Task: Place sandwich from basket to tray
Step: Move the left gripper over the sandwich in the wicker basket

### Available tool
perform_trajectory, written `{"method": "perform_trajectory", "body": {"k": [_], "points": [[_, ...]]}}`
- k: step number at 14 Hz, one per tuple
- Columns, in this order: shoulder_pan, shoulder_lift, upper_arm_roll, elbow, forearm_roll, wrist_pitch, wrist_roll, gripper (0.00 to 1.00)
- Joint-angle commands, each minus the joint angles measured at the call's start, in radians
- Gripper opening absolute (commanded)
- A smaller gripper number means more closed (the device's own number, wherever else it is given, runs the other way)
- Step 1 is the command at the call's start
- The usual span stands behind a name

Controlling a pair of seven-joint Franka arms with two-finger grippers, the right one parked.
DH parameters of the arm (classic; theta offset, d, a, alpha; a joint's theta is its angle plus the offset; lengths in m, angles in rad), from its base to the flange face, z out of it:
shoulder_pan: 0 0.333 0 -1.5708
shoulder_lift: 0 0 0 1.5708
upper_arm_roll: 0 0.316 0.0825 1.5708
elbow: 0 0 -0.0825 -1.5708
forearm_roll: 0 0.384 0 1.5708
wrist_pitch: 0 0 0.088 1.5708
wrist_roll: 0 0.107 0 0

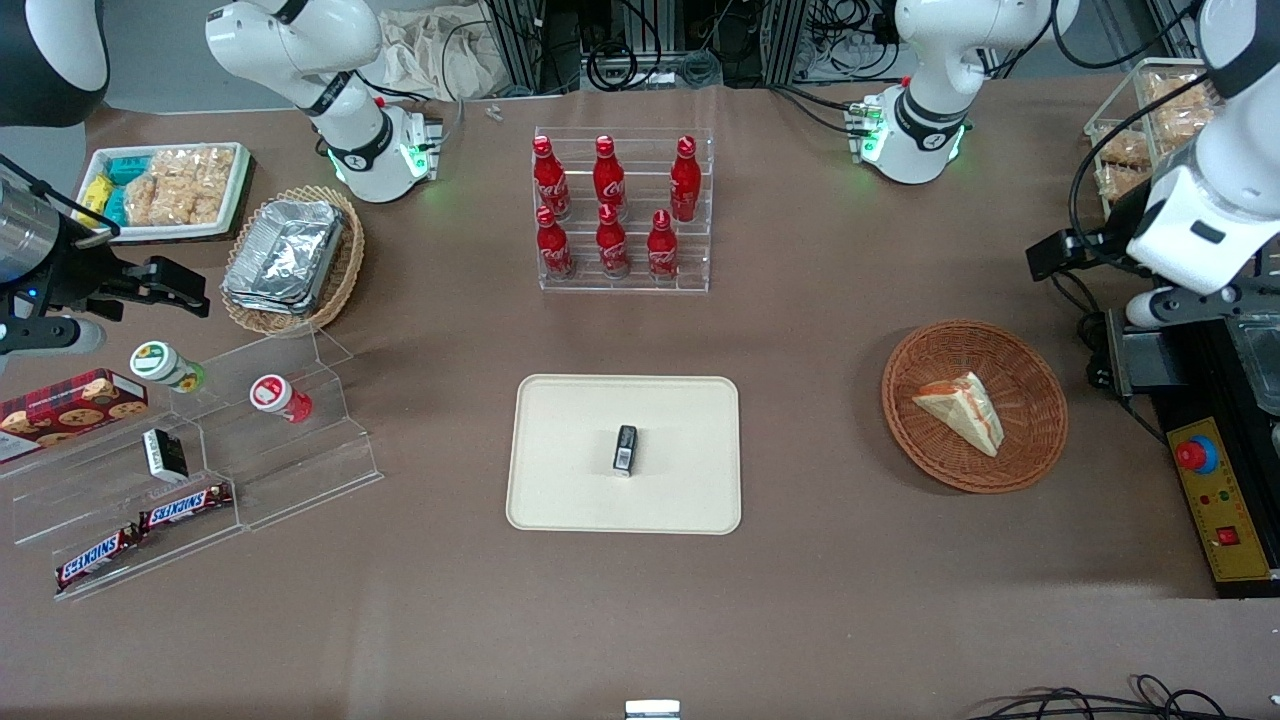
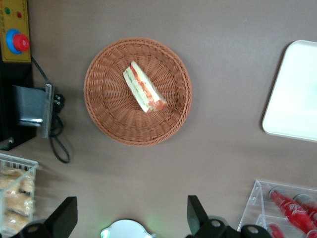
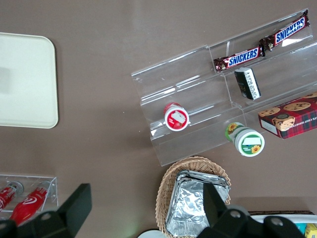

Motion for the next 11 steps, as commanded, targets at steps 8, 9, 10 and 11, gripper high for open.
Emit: {"method": "perform_trajectory", "body": {"k": [8,9,10,11], "points": [[0.002,0.016,0.048,-0.589,-0.021,0.745,-0.227,0.99],[0.001,0.059,0.048,-0.592,-0.021,0.79,-0.303,0.99],[0.001,0.108,0.048,-0.586,-0.019,0.82,-0.386,0.99],[-0.001,0.148,0.048,-0.589,-0.016,0.876,-0.434,0.99]]}}
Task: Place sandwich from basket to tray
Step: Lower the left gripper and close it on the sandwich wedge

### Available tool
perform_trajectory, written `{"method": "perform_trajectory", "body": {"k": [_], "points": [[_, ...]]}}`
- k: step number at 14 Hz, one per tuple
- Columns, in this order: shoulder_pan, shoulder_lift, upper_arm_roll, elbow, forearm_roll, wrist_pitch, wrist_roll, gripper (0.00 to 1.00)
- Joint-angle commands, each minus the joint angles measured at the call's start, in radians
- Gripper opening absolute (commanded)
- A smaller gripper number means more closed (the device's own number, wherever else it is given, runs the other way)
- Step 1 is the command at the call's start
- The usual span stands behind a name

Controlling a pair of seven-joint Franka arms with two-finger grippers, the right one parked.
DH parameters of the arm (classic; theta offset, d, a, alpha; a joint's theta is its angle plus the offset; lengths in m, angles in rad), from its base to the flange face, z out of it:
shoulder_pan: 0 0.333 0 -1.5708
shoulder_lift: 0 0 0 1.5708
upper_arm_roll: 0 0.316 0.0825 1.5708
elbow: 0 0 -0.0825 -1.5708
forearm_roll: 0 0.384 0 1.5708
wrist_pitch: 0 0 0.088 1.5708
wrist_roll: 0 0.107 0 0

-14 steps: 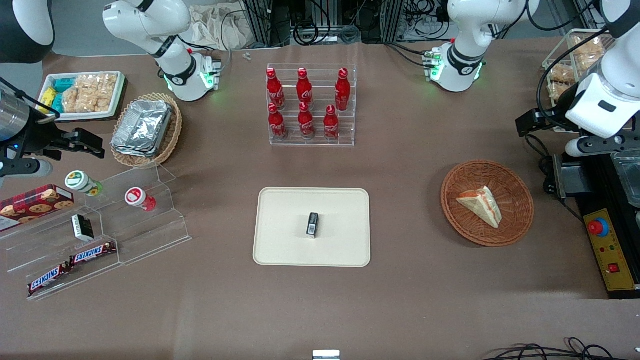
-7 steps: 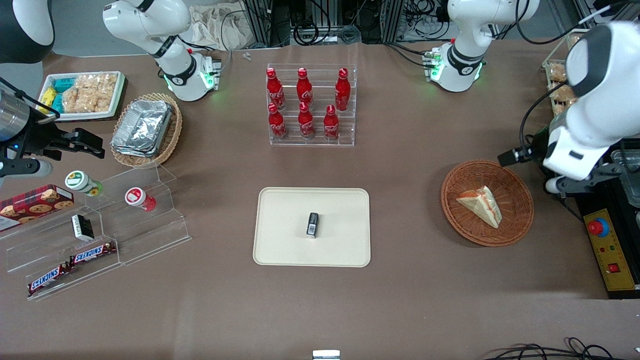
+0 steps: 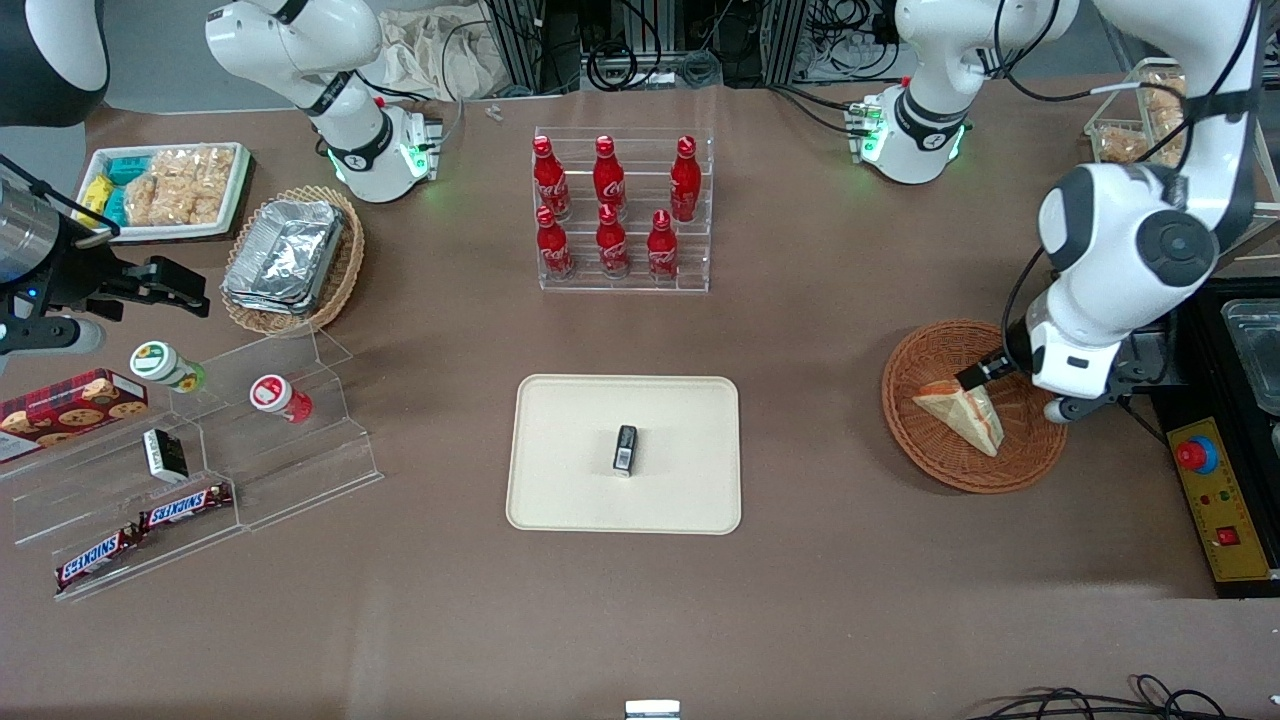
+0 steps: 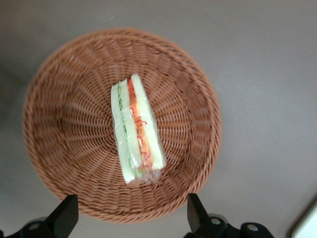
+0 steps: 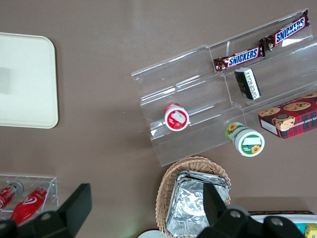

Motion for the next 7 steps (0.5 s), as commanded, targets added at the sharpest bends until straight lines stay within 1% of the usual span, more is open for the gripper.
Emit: {"method": "perform_trajectory", "body": {"k": [1,5,6,7], "points": [[-0.004,0.101,0.001,-0.007,-0.005,0.125,-0.133,0.99],[-0.001,0.186,0.007,-0.005,-0.002,0.161,-0.149,0.99],[-0.003,0.206,0.022,-0.007,-0.002,0.174,-0.151,0.92],[-0.003,0.216,0.024,-0.005,-0.002,0.178,-0.152,0.51]]}}
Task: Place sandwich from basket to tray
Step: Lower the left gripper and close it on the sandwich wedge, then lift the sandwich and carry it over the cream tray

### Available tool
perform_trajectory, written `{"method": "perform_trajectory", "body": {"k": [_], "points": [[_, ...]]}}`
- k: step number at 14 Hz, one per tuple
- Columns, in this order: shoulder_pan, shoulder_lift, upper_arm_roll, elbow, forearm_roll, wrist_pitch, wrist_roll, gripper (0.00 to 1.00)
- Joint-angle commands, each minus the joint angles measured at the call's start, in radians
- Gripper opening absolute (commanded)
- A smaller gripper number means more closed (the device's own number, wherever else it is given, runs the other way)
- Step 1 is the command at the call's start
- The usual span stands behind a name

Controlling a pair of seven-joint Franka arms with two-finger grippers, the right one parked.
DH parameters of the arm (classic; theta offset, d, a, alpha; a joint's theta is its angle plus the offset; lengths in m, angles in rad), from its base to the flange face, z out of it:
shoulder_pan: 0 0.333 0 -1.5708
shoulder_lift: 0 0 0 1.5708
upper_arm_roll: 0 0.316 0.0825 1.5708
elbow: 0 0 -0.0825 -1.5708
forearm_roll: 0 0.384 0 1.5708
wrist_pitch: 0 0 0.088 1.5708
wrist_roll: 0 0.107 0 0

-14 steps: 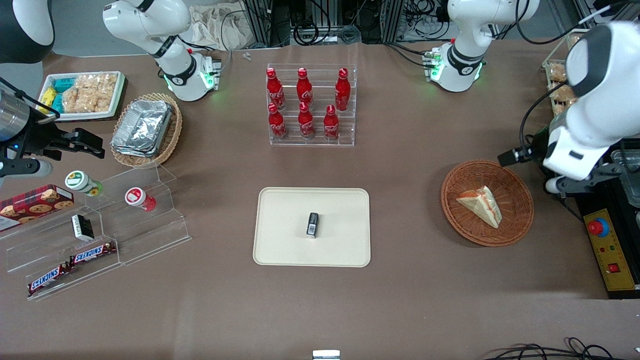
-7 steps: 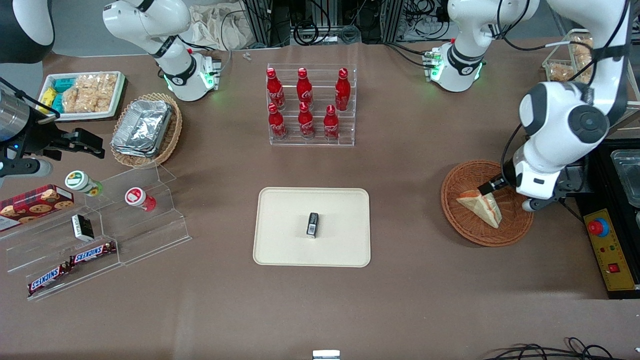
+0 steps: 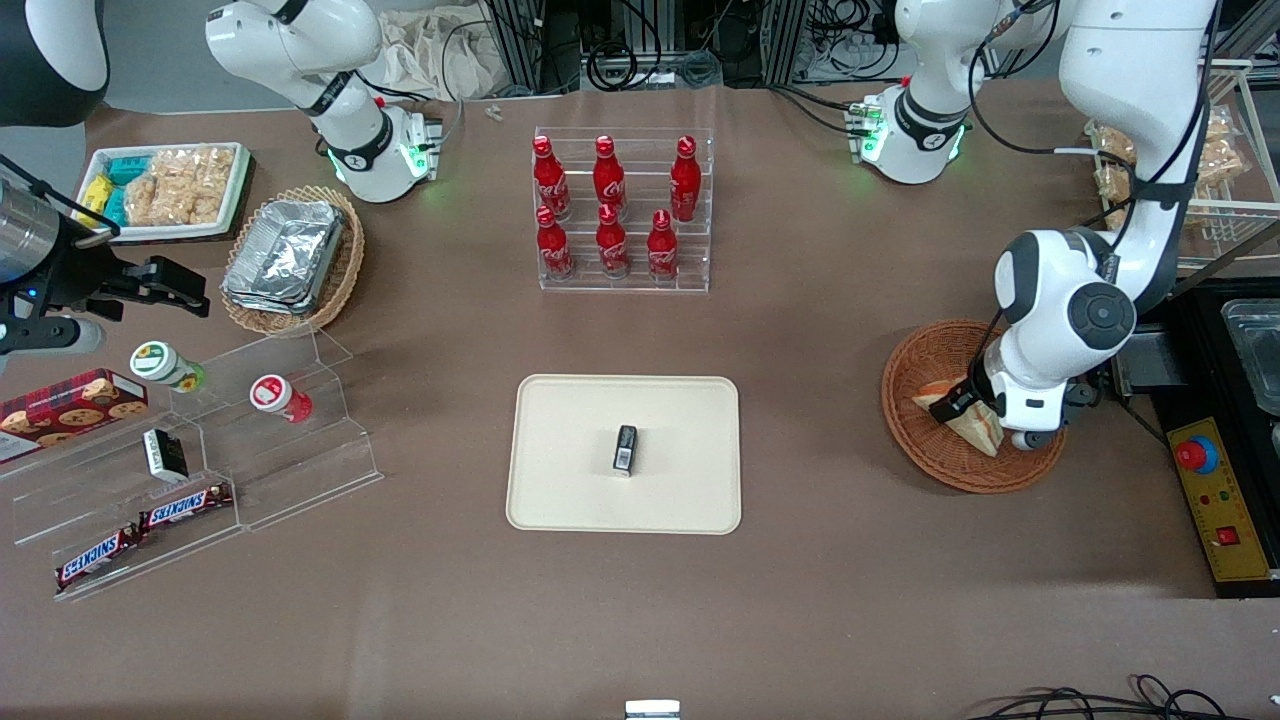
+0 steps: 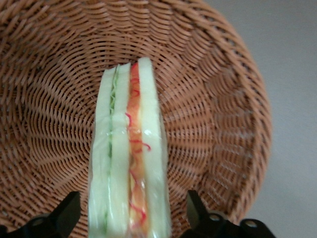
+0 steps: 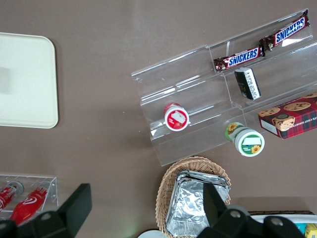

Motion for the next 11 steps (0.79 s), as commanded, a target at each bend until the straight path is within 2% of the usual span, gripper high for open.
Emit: {"method": "perform_trajectory", "body": {"k": [1,4,6,9,11], "points": [[-0.001,0.016,0.015,0.0,-0.002,0.031,-0.026,0.01],[-0.003,-0.052,0.015,0.007,-0.002,-0.007,-0.021,0.0],[-0.007,-0.138,0.009,0.058,-0.002,-0.159,-0.01,0.0],[-0.044,-0.165,-0.064,0.27,-0.012,-0.435,-0.015,0.0],[-0.063,-0.137,-0.144,0.377,-0.012,-0.527,-0.024,0.0]]}}
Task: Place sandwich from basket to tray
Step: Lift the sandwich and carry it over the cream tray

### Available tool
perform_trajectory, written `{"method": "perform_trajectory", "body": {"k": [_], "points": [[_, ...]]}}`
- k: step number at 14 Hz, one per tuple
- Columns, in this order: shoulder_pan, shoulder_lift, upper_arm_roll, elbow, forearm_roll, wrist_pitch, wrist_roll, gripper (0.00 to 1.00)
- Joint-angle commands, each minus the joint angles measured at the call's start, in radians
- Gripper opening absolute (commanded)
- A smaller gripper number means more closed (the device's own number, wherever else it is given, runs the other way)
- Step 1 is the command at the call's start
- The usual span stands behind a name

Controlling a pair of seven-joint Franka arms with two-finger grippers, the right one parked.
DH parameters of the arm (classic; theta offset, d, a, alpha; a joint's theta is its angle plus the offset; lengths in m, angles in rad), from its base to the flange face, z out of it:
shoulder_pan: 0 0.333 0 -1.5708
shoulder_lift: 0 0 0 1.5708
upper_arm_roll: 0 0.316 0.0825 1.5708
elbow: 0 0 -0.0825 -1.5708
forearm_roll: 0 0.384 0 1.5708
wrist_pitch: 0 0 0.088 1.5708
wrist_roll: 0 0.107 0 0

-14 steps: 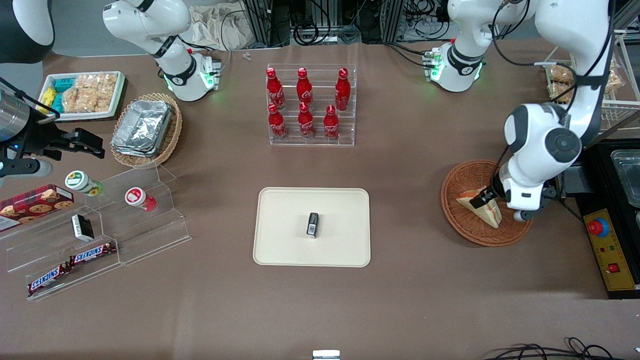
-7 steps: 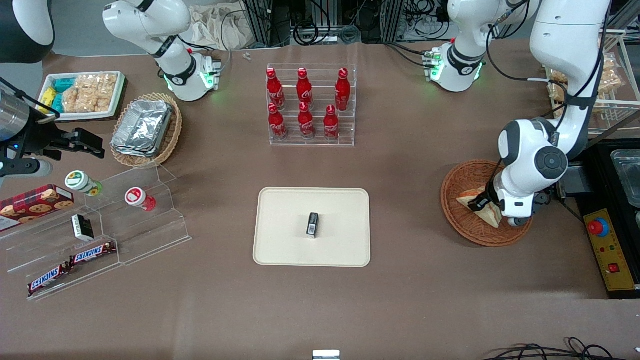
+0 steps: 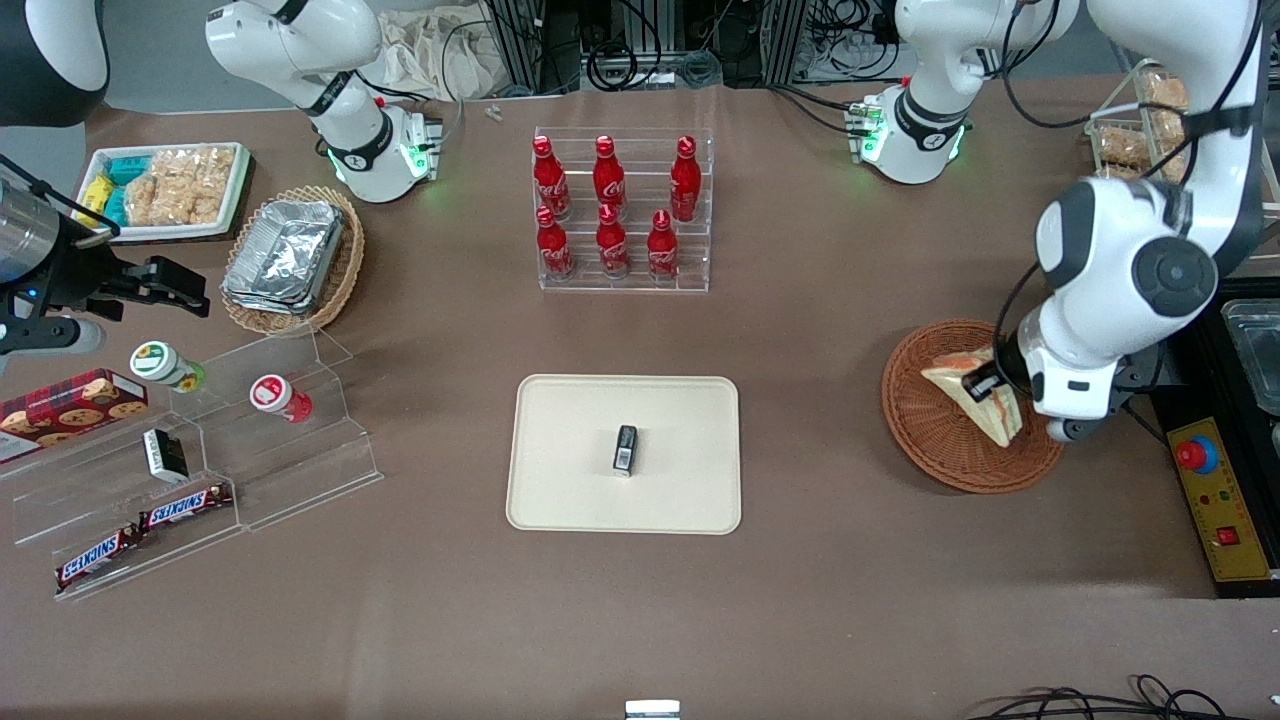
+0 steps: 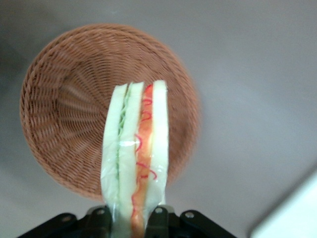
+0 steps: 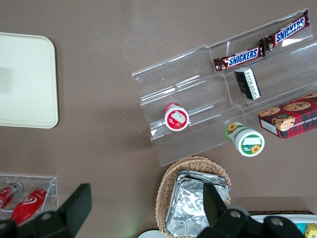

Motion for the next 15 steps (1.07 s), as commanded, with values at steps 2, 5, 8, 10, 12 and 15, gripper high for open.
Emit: {"method": "perform_trajectory", "body": {"k": [2,5,8,10,12,15], "points": [[-0.036,0.066,-0.153,0.123,-0.011,-0.071,-0.009,0.0],[-0.037,0.186,-0.288,0.16,0.001,0.056,-0.007,0.0],[-0.115,0.308,-0.322,0.16,0.045,0.256,-0.001,0.0],[-0.125,0.405,-0.324,0.168,0.19,0.352,-0.001,0.0],[-0.128,0.477,-0.325,0.168,0.313,0.438,0.008,0.0],[-0.126,0.536,-0.325,0.183,0.384,0.493,0.011,0.0]]}}
